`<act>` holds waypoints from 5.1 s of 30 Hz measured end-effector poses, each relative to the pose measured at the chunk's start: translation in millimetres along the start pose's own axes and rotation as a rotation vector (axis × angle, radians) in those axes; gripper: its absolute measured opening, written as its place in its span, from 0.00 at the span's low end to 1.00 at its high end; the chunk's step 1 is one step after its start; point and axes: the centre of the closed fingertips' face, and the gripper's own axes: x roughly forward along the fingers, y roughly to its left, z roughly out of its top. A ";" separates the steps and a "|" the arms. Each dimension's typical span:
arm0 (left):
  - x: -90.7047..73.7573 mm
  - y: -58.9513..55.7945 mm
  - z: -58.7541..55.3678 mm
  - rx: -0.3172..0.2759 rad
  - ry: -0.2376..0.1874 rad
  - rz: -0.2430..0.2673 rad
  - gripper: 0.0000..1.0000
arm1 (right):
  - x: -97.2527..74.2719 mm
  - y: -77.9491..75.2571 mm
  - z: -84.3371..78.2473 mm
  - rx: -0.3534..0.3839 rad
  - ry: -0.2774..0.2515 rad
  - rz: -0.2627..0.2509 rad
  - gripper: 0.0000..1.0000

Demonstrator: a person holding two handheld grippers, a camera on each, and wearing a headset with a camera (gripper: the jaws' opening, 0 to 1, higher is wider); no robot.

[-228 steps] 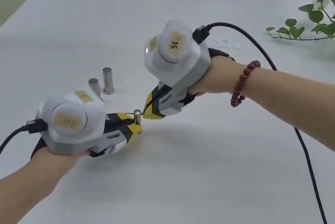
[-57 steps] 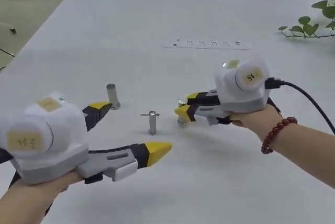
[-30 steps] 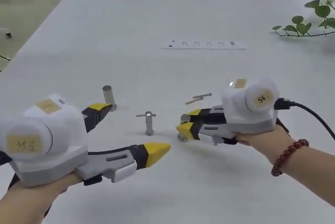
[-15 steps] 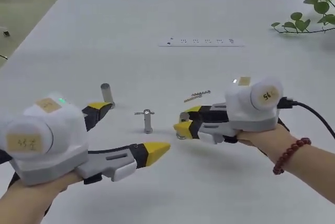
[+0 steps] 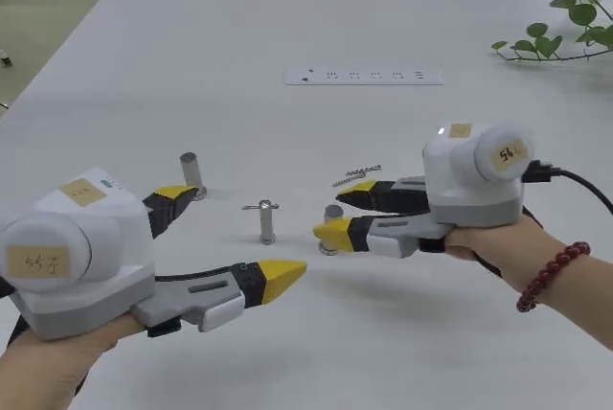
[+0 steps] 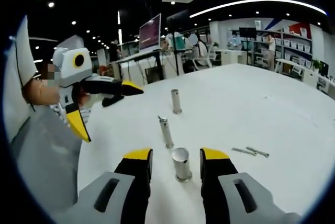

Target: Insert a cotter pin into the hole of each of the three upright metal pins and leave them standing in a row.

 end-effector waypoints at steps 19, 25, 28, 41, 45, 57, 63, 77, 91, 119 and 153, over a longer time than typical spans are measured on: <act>0.2 0.5 -2.1 -0.002 0.007 0.005 0.89 | -22.8 -28.9 11.7 0.016 0.067 -0.018 0.37; 1.1 0.4 -3.5 0.001 0.013 0.004 0.88 | -21.7 -48.3 7.0 -0.003 0.102 -0.055 0.33; 1.3 0.1 -4.4 0.000 0.015 0.001 0.87 | -19.6 -61.2 -0.3 -0.010 0.142 -0.074 0.32; 1.2 3.6 -6.1 -0.014 0.007 0.007 0.86 | -2.1 -101.7 -24.3 -0.090 0.285 -0.110 0.24; 1.2 3.1 -8.2 -0.012 0.014 0.008 0.86 | 4.8 -108.9 -25.9 -0.132 0.318 -0.098 0.23; 2.0 1.7 -12.6 -0.017 0.031 0.004 0.84 | 22.8 -121.0 -31.6 -0.202 0.384 -0.059 0.17; 2.4 2.9 -14.3 -0.016 0.035 0.006 0.83 | 32.1 -121.8 -33.1 -0.255 0.411 -0.030 0.17; 1.1 7.1 -13.5 -0.022 0.034 0.018 0.82 | 34.2 -119.4 -34.9 -0.370 0.477 0.011 0.15; 1.3 7.2 -13.7 -0.024 0.038 0.019 0.79 | 34.4 -121.5 -39.0 -0.483 0.563 0.069 0.11; 1.0 5.1 -13.7 -0.029 0.051 0.005 0.75 | 38.5 -124.0 -41.4 -0.488 0.679 0.097 0.02; 19.0 1.2 17.2 -0.081 0.069 -0.060 0.46 | 1.0 -61.2 9.0 -0.739 0.488 0.035 0.02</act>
